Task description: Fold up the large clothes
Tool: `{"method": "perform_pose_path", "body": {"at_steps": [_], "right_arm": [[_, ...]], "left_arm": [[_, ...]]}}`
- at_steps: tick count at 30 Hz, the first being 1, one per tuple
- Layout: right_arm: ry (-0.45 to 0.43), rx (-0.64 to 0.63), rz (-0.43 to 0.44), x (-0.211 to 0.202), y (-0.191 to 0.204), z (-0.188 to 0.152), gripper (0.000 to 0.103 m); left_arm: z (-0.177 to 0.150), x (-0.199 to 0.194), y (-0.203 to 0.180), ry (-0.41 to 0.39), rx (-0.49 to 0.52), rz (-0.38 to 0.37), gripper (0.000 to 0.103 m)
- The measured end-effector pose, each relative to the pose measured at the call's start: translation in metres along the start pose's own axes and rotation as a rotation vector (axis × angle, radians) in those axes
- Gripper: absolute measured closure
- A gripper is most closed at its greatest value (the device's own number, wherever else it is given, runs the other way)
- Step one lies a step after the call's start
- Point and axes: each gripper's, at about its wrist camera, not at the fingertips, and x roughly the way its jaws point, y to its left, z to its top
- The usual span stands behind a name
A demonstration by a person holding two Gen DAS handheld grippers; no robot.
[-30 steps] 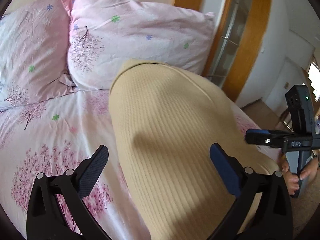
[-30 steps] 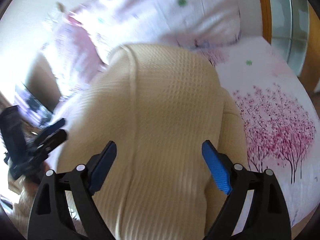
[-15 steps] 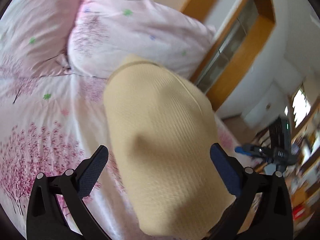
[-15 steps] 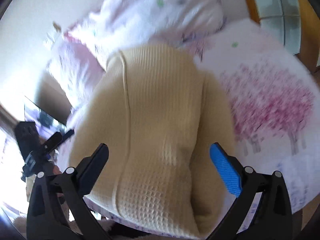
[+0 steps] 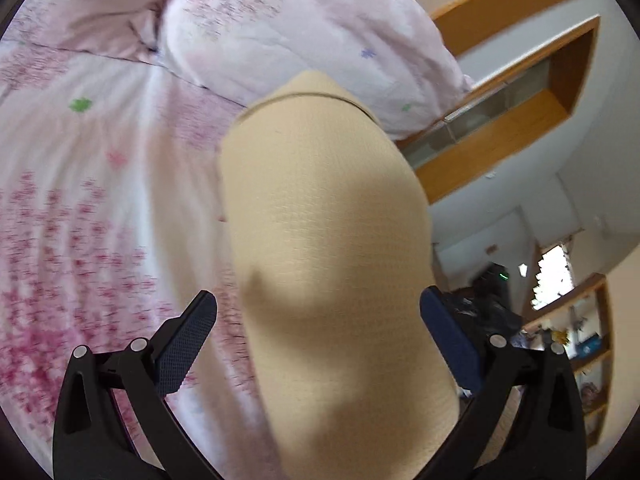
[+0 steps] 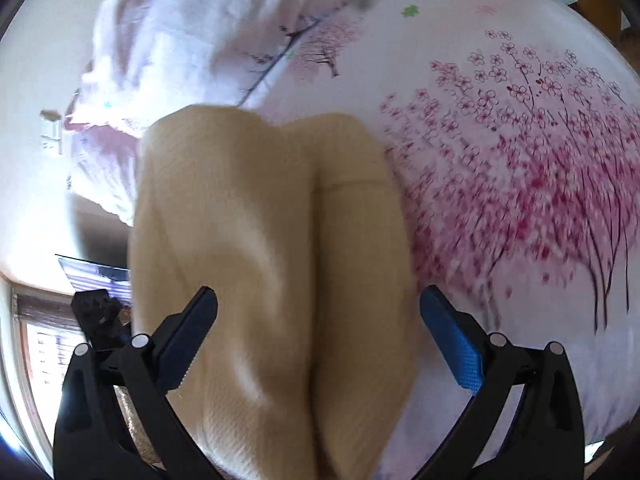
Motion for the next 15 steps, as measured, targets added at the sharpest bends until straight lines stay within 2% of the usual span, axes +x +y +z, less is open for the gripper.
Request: {"method": "perform_pose_path", "body": {"at_steps": [3, 7, 10, 15], "right_arm": [[0.025, 0.022, 0.015, 0.009, -0.01, 0.01, 0.002], [0.092, 0.018, 0.141, 0.025, -0.012, 0.015, 0.002], [0.118, -0.033, 0.151, 0.035, -0.001, 0.018, 0.002], [0.162, -0.12, 0.138, 0.046, 0.016, 0.022, 0.002]], "left_arm": [[0.004, 0.011, 0.001, 0.042, -0.006, 0.001, 0.001], [0.009, 0.027, 0.007, 0.087, -0.034, -0.009, 0.001], [0.011, 0.037, 0.013, 0.119, -0.077, -0.068, 0.001], [0.014, 0.042, 0.016, 0.117, -0.086, -0.081, 0.001]]}}
